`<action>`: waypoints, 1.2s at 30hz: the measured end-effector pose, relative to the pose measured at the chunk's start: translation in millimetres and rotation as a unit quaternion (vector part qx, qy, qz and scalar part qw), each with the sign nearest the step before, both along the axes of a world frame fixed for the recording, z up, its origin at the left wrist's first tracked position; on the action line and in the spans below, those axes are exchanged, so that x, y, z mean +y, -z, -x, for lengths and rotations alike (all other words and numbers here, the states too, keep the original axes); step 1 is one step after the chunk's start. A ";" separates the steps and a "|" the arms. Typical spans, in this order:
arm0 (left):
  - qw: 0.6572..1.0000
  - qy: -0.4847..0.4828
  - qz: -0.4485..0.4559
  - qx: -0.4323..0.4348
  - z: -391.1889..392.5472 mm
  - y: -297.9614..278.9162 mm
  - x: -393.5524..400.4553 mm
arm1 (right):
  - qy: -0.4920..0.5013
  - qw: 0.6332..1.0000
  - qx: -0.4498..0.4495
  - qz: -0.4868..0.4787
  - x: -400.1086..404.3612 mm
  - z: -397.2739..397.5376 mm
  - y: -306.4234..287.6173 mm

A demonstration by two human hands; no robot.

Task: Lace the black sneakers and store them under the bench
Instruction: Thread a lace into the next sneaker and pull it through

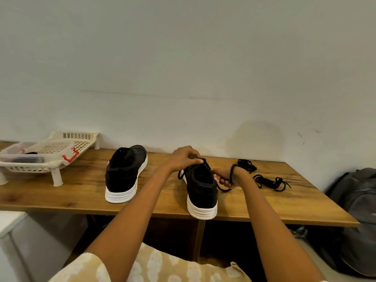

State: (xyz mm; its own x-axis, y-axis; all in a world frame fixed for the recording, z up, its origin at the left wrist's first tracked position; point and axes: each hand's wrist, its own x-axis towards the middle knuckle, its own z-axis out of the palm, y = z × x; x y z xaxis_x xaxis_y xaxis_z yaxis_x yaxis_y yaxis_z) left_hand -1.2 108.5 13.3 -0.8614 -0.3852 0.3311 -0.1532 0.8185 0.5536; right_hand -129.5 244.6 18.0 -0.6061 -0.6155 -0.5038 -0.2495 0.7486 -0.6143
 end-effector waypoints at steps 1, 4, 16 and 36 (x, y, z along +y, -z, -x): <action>1.000 0.005 -0.010 0.006 -0.1 -0.2 0.3 | 0.002 0.997 -0.045 0.066 -0.8 -2.9 -2.6; 0.999 -0.004 -0.027 0.029 2.3 1.1 2.5 | 0.041 0.962 -0.089 0.254 -6.6 -6.8 -5.3; 0.966 0.011 -0.257 -0.017 -0.7 -9.2 13.8 | -0.138 0.942 0.089 0.294 7.8 -5.4 -2.2; 0.981 0.053 -0.189 -0.002 -7.2 -12.8 6.7 | 0.151 0.612 -0.376 0.679 15.7 10.4 -22.6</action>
